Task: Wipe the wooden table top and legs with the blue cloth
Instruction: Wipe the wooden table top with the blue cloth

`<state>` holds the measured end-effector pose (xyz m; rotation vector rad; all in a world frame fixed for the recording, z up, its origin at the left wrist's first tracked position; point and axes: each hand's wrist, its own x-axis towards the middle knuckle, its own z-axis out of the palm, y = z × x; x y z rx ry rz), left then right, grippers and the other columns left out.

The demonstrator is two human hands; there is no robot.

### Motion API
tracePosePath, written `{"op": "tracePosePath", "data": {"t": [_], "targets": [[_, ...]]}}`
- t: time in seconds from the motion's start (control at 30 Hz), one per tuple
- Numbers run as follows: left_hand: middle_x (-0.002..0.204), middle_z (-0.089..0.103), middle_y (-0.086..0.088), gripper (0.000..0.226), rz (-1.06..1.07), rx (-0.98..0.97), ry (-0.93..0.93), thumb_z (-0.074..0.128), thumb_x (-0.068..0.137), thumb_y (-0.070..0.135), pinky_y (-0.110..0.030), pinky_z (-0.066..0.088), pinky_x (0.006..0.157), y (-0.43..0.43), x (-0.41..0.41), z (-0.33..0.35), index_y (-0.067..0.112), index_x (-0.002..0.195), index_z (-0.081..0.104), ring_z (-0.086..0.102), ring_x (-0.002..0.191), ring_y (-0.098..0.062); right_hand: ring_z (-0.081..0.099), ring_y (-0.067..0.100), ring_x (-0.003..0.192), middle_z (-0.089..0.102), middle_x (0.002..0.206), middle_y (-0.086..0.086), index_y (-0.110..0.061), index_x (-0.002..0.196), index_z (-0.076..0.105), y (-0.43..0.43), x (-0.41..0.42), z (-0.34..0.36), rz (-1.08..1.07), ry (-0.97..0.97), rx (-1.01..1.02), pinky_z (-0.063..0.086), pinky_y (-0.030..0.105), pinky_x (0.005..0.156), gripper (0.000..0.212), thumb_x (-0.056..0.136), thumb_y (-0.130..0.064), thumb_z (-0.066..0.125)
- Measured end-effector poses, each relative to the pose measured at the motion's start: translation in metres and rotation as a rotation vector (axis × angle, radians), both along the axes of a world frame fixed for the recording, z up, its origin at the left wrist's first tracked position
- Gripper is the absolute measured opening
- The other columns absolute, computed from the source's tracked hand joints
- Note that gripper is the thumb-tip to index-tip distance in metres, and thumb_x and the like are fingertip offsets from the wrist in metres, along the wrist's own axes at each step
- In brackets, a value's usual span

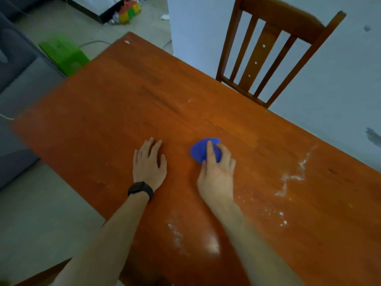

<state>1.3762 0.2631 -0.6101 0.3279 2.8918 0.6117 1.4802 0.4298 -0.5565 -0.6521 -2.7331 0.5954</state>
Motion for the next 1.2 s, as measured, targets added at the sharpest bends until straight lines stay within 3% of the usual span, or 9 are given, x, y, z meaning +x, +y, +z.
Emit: {"op": "tracePosePath", "data": {"t": [0.1, 0.2, 0.3, 0.4, 0.47, 0.67, 0.77, 0.93, 1.2], "targets": [[0.158, 0.034, -0.001, 0.051, -0.003, -0.030, 0.016, 0.036, 0.098, 0.034, -0.049, 0.017, 0.121, -0.041, 0.048, 0.003, 0.028, 0.148, 0.040, 0.026, 0.147, -0.022, 0.045, 0.038, 0.110, 0.030, 0.151, 0.013, -0.018, 0.150, 0.034, -0.078, -0.004, -0.011, 0.160, -0.197, -0.035, 0.047, 0.044, 0.088, 0.071, 0.084, -0.011, 0.060], [0.161, 0.025, 0.004, 0.056, 0.016, -0.118, -0.036, 0.026, 0.098, 0.043, -0.045, 0.009, 0.121, -0.078, 0.082, 0.006, 0.033, 0.152, 0.030, 0.018, 0.149, -0.016, 0.050, 0.036, 0.098, 0.038, 0.146, 0.010, -0.021, 0.146, 0.040, -0.090, 0.012, -0.027, 0.240, -0.220, 0.020, 0.052, 0.043, 0.076, 0.075, 0.076, -0.010, 0.065], [0.163, 0.017, 0.009, 0.057, -0.019, -0.145, -0.053, 0.017, 0.098, 0.048, -0.044, 0.004, 0.123, -0.102, 0.094, 0.003, 0.038, 0.154, 0.024, 0.009, 0.150, -0.011, 0.050, 0.041, 0.097, 0.044, 0.141, 0.017, -0.016, 0.143, 0.048, -0.037, 0.034, -0.036, 0.037, -0.251, 0.073, 0.049, 0.048, 0.083, 0.064, 0.080, -0.009, 0.057], [0.161, 0.024, 0.008, 0.054, 0.019, -0.119, -0.044, 0.022, 0.098, 0.046, -0.045, 0.007, 0.122, -0.101, 0.092, 0.002, 0.039, 0.150, 0.034, 0.016, 0.150, -0.014, 0.044, 0.050, 0.109, 0.035, 0.147, 0.023, -0.013, 0.147, 0.042, 0.031, 0.055, -0.030, -0.275, -0.266, 0.020, 0.039, 0.055, 0.095, 0.057, 0.091, -0.010, 0.053], [0.159, 0.030, 0.006, 0.053, 0.041, -0.105, -0.029, 0.026, 0.097, 0.045, -0.046, 0.011, 0.121, -0.098, 0.088, 0.003, 0.038, 0.147, 0.040, 0.021, 0.149, -0.015, 0.039, 0.050, 0.117, 0.029, 0.149, 0.023, -0.014, 0.149, 0.037, 0.047, 0.055, -0.021, -0.302, -0.252, -0.016, 0.035, 0.056, 0.100, 0.053, 0.097, -0.014, 0.050], [0.157, 0.034, 0.006, 0.050, 0.055, -0.097, -0.021, 0.033, 0.095, 0.041, -0.046, 0.015, 0.120, -0.100, 0.086, 0.002, 0.037, 0.144, 0.044, 0.026, 0.146, -0.017, 0.046, 0.034, 0.109, 0.042, 0.143, 0.014, -0.025, 0.143, 0.050, -0.033, 0.012, -0.018, 0.343, -0.073, 0.140, 0.043, 0.042, 0.093, 0.050, 0.095, -0.016, 0.057], [0.156, 0.037, 0.005, 0.050, 0.077, -0.106, 0.006, 0.038, 0.094, 0.039, -0.045, 0.017, 0.120, -0.098, 0.085, -0.001, 0.035, 0.142, 0.047, 0.030, 0.144, -0.016, 0.046, 0.031, 0.112, 0.047, 0.145, 0.003, -0.037, 0.140, 0.051, -0.070, -0.015, -0.035, 0.582, -0.129, 0.199, 0.044, 0.043, 0.090, 0.044, 0.096, -0.035, 0.054], [0.157, 0.034, 0.006, 0.050, 0.070, -0.139, -0.026, 0.036, 0.094, 0.043, -0.042, 0.015, 0.120, -0.099, 0.083, -0.003, 0.038, 0.143, 0.044, 0.027, 0.145, -0.014, 0.020, 0.021, 0.149, 0.026, 0.161, -0.004, -0.036, 0.151, 0.032, -0.079, -0.080, -0.047, 0.736, -0.202, 0.291, 0.025, 0.047, 0.115, 0.049, 0.103, -0.044, 0.033], [0.162, 0.020, 0.011, 0.051, 0.061, -0.208, -0.078, 0.028, 0.098, 0.047, -0.040, 0.006, 0.121, -0.096, 0.081, -0.001, 0.044, 0.149, 0.028, 0.018, 0.149, -0.013, 0.023, 0.025, 0.148, 0.026, 0.161, 0.002, -0.034, 0.151, 0.033, -0.082, -0.224, -0.061, 0.554, -0.167, 0.230, 0.025, 0.045, 0.118, 0.049, 0.102, -0.040, 0.033]]}}
